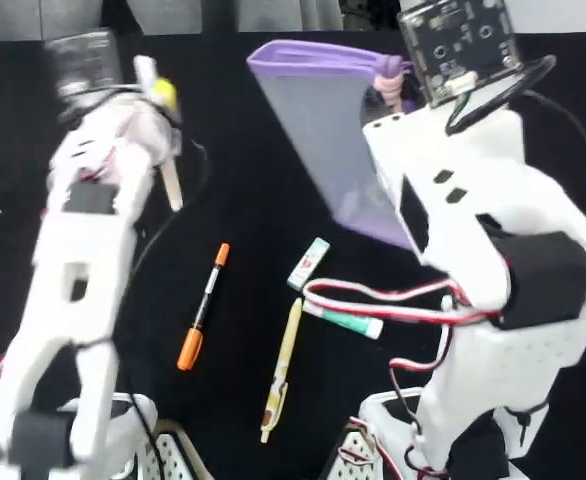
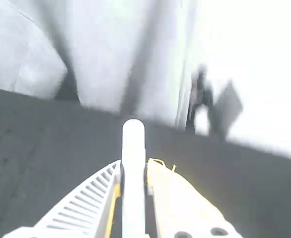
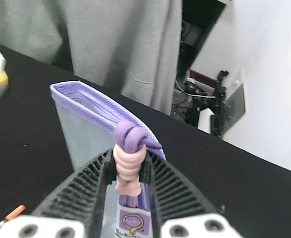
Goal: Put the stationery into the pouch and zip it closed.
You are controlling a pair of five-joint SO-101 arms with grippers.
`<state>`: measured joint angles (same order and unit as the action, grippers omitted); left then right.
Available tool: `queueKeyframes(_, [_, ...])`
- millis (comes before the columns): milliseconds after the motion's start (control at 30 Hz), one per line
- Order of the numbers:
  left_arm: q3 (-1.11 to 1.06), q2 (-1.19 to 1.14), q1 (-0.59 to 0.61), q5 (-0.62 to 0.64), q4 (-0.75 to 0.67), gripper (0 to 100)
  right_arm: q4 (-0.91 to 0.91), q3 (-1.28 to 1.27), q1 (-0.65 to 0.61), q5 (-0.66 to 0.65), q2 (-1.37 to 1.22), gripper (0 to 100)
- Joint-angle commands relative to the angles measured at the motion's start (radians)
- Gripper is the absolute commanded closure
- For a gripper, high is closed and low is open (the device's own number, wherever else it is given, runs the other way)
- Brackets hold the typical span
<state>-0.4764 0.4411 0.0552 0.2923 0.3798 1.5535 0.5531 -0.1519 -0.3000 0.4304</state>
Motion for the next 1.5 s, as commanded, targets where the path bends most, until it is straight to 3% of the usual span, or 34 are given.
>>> queueKeyframes(0, [-0.114, 0.299, 0.093, 0.227, -0.078, 97, 0.052, 0.102, -0.025, -0.002, 0.007, 98.8])
queueKeyframes(100, [-0.222, 0.480, 0.111, 0.307, -0.147, 97, 0.072, 0.105, -0.026, -0.002, 0.005, 98.8])
queueKeyframes(367, [-0.452, 0.942, 0.110, 0.313, -0.310, 97, 0.040, 0.027, -0.146, 0.000, -0.001, 98.8])
queueKeyframes(600, [-0.446, 1.096, 0.110, 0.315, -0.400, 97, -0.003, -0.031, -0.157, -0.002, -0.001, 98.8])
queueKeyframes(767, [-0.340, 0.991, 0.077, 0.318, -0.466, 97, 0.000, -0.030, -0.157, -0.002, 0.004, 98.8])
queueKeyframes(1067, [-0.053, 0.525, -0.099, 0.318, -0.528, 97, 0.000, -0.028, -0.157, -0.002, 0.005, 98.8])
queueKeyframes(1367, [-0.024, 0.342, -0.093, 0.311, -0.529, 97, 0.003, -0.019, -0.153, -0.002, 0.007, 98.8])
queueKeyframes(1467, [-0.024, 0.293, -0.097, 0.255, -0.532, 97, 0.003, -0.019, -0.153, -0.002, 0.007, 98.8])
